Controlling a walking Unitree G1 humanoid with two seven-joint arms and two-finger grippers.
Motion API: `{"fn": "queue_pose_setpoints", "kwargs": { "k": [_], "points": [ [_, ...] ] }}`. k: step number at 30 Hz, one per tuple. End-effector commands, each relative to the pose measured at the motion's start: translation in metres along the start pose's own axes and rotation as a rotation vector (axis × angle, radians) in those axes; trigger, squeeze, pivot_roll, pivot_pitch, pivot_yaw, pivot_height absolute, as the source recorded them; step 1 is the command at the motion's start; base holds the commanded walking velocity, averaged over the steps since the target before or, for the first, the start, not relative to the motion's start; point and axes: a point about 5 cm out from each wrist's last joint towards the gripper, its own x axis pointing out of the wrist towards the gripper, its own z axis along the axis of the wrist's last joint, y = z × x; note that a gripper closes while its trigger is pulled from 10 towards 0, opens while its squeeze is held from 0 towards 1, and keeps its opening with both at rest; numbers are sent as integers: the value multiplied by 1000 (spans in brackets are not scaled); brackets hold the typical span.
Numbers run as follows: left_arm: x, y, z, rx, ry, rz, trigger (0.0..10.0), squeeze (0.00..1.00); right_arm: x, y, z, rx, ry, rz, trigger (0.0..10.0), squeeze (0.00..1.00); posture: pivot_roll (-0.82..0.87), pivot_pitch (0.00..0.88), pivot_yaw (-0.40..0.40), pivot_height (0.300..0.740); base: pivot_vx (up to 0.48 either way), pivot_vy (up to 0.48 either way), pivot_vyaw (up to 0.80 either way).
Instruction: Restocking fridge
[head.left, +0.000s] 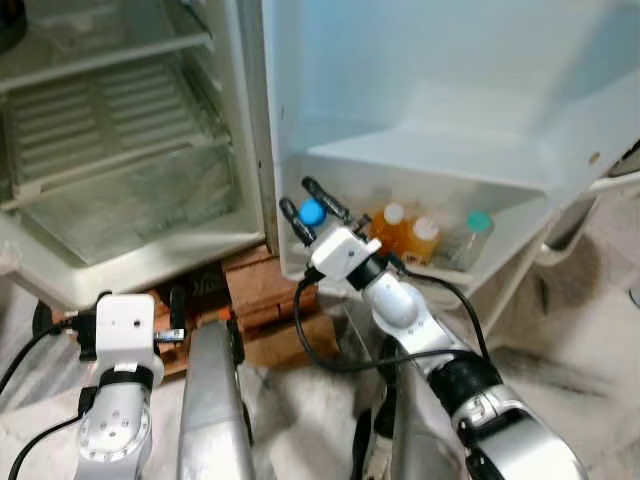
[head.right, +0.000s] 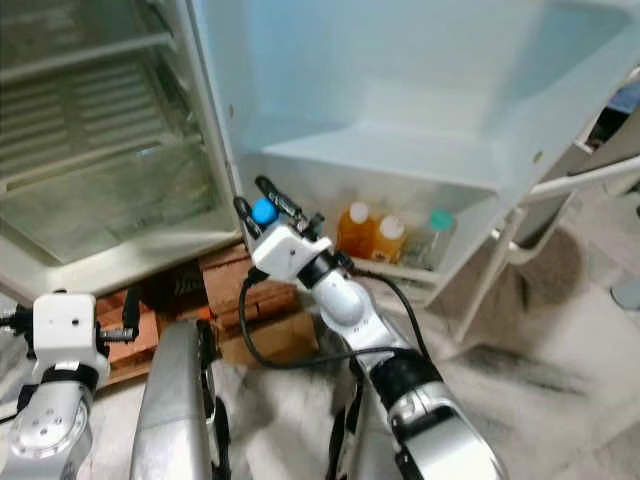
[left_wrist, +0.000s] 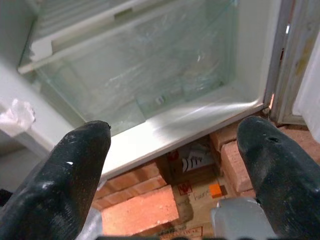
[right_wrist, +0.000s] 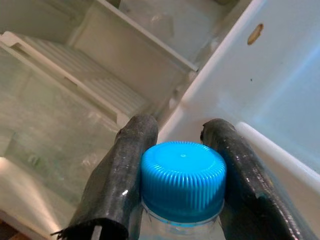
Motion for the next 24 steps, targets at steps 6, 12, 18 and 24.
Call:
{"fn": "queue_pose_setpoints", "kwargs": {
  "k": [6, 12, 18, 24],
  "points": [
    [-4, -2, 5, 22, -22, -26, 10000, 0, -9, 19, -30, 104, 213, -86, 10000, 0, 241, 235, -48, 507, 0, 0, 0],
    [-1, -1, 6, 32, -29, -29, 10000, 0, -20, 19, -54, 326, 427, -201, 10000, 0, 246, 224, -40, 507, 0, 0, 0],
    [4, -4, 11, 45, -57, -48, 10000, 0, -23, -1, -65, 454, 486, -308, 10000, 0, 243, 208, -37, 507, 0, 0, 0],
    [5, -5, 12, 50, -67, -49, 10000, 0, -17, -6, -61, 467, 436, -292, 10000, 0, 245, 196, -42, 507, 0, 0, 0]
  ]
}}
